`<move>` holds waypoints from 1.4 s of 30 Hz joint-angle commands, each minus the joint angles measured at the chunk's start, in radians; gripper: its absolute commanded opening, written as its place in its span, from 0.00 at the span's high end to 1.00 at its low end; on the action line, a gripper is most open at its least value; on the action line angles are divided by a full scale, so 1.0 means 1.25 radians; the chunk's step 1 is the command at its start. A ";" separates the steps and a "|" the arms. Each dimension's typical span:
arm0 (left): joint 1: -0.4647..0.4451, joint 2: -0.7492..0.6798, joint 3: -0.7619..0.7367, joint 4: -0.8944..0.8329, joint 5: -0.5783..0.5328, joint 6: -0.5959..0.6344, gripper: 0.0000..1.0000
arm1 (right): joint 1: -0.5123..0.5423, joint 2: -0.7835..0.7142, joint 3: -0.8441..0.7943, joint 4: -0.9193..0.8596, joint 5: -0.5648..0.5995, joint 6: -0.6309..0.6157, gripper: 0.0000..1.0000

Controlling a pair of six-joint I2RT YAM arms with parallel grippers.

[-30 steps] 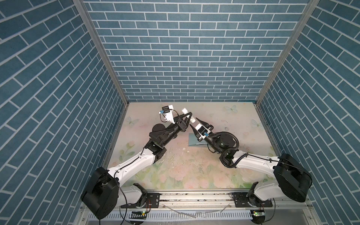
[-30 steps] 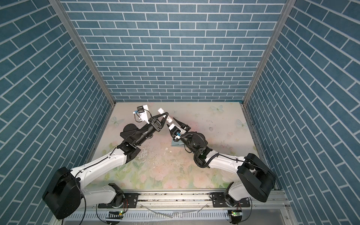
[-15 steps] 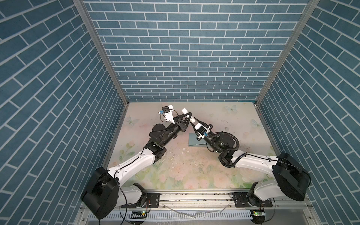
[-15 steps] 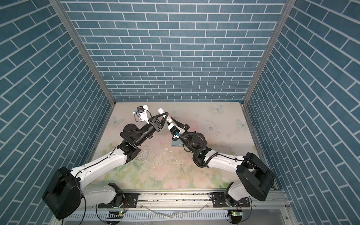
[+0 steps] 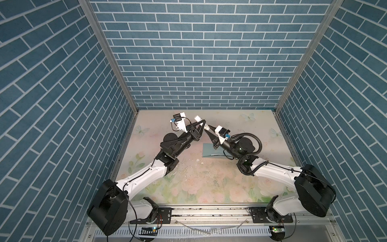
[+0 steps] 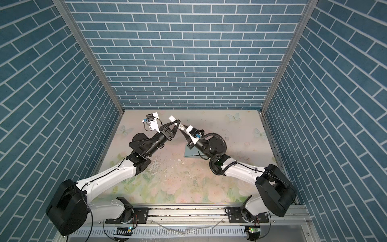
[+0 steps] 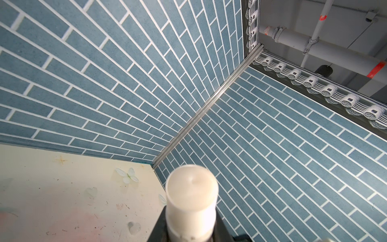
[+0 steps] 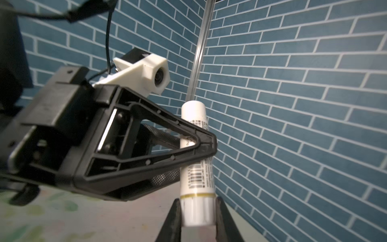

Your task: Place the letter into the envelope and seal it

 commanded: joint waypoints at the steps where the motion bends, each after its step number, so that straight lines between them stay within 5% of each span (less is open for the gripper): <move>1: -0.004 -0.002 -0.009 0.006 0.048 0.032 1.00 | -0.105 0.006 0.091 0.075 -0.166 0.455 1.00; 5: -0.004 -0.006 -0.009 0.008 0.060 0.054 1.00 | -0.148 0.064 0.154 0.134 -0.288 0.711 1.00; 9: -0.004 -0.011 -0.011 0.010 0.068 0.068 1.00 | -0.164 0.131 0.174 0.291 -0.305 0.889 1.00; 12: -0.004 -0.014 -0.012 0.006 0.068 0.071 1.00 | -0.170 0.148 0.183 0.295 -0.315 0.924 0.98; 14: -0.004 -0.016 -0.011 0.001 0.064 0.071 1.00 | -0.169 0.143 0.177 0.288 -0.323 0.894 0.86; 19: -0.004 -0.019 -0.005 -0.025 0.043 0.056 1.00 | -0.162 0.059 0.112 0.182 -0.270 0.663 0.42; 21: -0.004 -0.020 -0.003 -0.025 0.036 0.050 1.00 | -0.151 0.000 0.070 0.104 -0.190 0.500 0.27; 27: -0.004 -0.019 -0.002 -0.026 0.033 0.047 1.00 | -0.041 -0.127 -0.021 -0.058 0.056 -0.033 0.25; 30: -0.004 -0.018 -0.001 -0.027 0.031 0.046 1.00 | 0.020 -0.134 -0.048 -0.049 0.122 -0.218 0.26; 42: -0.004 -0.011 0.006 -0.030 0.030 0.044 1.00 | 0.113 -0.054 -0.053 0.017 0.242 -0.395 0.40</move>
